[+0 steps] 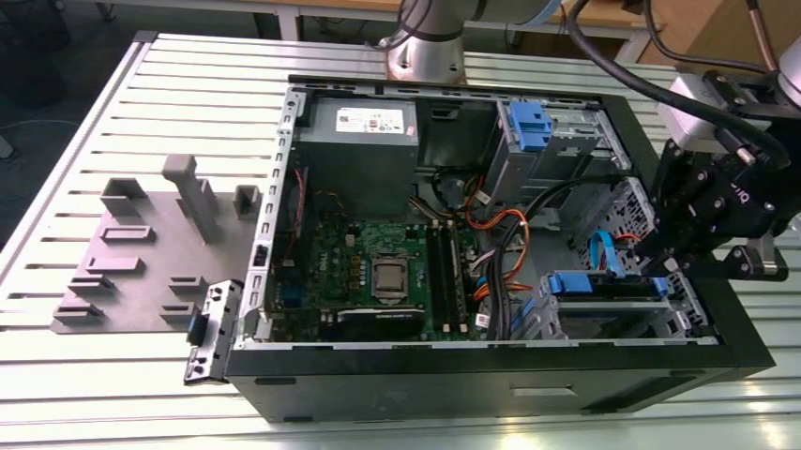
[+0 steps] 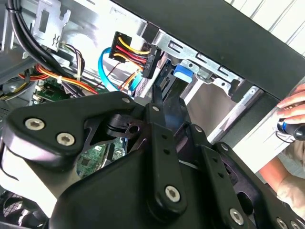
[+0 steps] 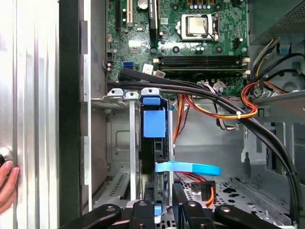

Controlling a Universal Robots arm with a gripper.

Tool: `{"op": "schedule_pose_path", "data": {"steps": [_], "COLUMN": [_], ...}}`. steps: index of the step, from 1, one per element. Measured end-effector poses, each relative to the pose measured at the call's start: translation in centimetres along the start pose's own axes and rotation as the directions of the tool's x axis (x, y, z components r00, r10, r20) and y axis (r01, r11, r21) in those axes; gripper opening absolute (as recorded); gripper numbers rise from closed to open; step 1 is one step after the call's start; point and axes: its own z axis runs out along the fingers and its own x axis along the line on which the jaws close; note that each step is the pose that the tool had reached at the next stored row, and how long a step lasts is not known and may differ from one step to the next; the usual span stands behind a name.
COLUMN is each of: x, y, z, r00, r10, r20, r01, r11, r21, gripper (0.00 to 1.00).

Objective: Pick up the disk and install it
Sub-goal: 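Insert the second disk wire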

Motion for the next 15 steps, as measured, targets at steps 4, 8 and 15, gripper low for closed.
{"op": "schedule_pose_path", "data": {"steps": [4, 8, 15], "x": [-0.02, -0.50, -1.47], "y": [0.01, 0.03, 0.06], "z": [-0.13, -0.11, 0.07], "r00": [1.0000, 0.9999, 0.9999], "r10": [0.000, 0.000, -0.001], "r20": [0.0082, 0.0139, 0.0162], "r01": [0.000, 0.000, 0.001], "r11": [1.0000, 1.0000, 1.0000], "r21": [0.0001, -0.0001, -0.0002], "gripper": [0.29, 0.29, 0.29]}}
